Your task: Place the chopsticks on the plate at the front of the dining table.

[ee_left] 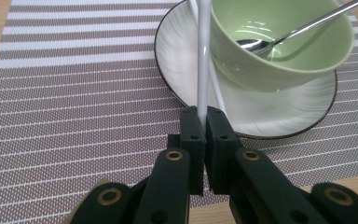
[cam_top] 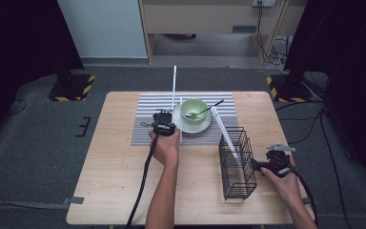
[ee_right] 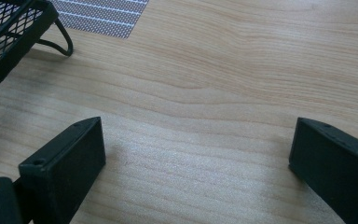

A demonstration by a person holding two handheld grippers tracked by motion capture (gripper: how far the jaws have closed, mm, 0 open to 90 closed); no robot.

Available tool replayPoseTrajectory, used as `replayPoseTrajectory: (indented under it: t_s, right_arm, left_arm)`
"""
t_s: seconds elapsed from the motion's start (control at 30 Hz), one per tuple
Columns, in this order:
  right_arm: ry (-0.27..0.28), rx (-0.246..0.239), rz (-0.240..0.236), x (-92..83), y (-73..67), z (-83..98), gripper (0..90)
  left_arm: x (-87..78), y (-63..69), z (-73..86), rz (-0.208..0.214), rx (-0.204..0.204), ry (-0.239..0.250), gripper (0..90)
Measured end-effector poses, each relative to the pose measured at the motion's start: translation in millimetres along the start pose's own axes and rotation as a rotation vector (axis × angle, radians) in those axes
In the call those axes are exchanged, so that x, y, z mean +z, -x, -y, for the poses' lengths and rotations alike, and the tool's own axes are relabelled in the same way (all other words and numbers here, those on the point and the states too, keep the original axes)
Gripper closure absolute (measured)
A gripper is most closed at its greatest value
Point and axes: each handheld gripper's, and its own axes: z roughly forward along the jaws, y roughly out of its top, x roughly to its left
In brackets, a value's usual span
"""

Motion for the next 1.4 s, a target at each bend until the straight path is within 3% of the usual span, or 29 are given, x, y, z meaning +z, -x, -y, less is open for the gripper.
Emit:
replayPoseTrajectory:
  t_s: [0.33, 0.73, 1.4]
  right_arm:
    - [0.000, -0.001, -0.001, -0.1, 0.0, 0.1, 3.6]
    - [0.000, -0.002, -0.002, -0.3, -0.1, 0.4, 3.5]
    - [-0.002, -0.008, -0.005, -0.5, -0.3, 0.6, 3.1]
  left_arm:
    - [4.7, -4.0, 5.0, -0.001, -0.024, -0.009, 86.7]
    - [9.2, -4.1, 9.1, 0.008, -0.014, -0.026, 86.7]
    - [16.3, -12.2, 15.5, -0.001, -0.033, -0.038, 86.7]
